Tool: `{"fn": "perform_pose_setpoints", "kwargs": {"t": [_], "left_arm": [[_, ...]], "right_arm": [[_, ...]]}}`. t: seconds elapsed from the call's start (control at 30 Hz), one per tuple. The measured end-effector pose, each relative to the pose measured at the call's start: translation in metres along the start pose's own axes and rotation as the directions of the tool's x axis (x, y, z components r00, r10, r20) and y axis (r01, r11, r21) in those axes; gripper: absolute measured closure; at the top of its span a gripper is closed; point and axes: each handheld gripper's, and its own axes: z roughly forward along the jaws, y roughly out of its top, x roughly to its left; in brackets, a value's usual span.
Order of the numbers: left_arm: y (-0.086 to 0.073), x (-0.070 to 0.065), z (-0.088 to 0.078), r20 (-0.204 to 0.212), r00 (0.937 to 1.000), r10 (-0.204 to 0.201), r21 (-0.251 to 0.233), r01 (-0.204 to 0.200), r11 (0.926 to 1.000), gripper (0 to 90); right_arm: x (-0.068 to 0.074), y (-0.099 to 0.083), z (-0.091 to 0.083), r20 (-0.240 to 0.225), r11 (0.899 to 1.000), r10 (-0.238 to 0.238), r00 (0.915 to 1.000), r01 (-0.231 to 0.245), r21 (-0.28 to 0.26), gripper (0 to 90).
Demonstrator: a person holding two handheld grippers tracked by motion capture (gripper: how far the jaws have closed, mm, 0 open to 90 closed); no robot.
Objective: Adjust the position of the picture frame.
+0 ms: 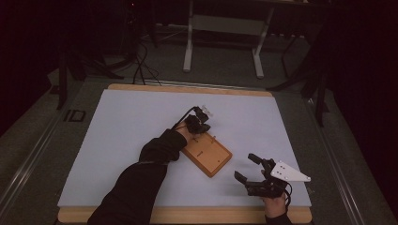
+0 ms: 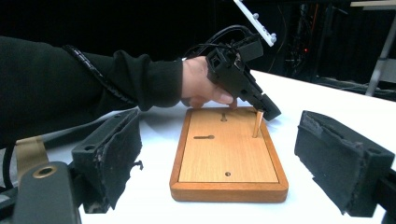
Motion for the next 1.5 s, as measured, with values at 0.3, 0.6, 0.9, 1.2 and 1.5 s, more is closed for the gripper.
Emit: {"fn": "perform_pose_setpoints", "kwargs": {"t": [0.3,0.6,0.9,1.2,1.5], "left_arm": [[-0.008,0.0,-0.011,0.015,0.9998,0.01,0.028,-0.011,0.9995,90.0],[-0.027,-0.004,-0.029,0.042,0.9991,-0.006,0.007,0.006,1.0,90.0],[-0.029,-0.003,-0.036,0.027,0.9996,0.011,0.008,-0.011,0.9999,90.0],[-0.033,0.006,-0.033,0.033,0.9992,-0.021,0.021,0.021,0.9996,90.0],[-0.037,0.001,-0.034,0.045,0.9989,-0.017,0.042,0.015,0.999,90.0]], "right_arm": [[0.001,0.001,0.0,-0.002,1.0,-0.007,1.0,0.007,0.0,14.2],[0.001,0.0,0.001,0.0,1.0,-0.006,1.0,0.006,0.001,14.1],[0.002,0.0,0.002,-0.001,1.0,-0.003,1.0,0.003,0.005,14.1],[0.001,0.0,0.002,-0.003,1.0,0.001,1.0,-0.001,0.006,14.1],[0.002,0.0,0.003,-0.002,1.0,-0.004,1.0,0.004,0.007,14.1]]}}
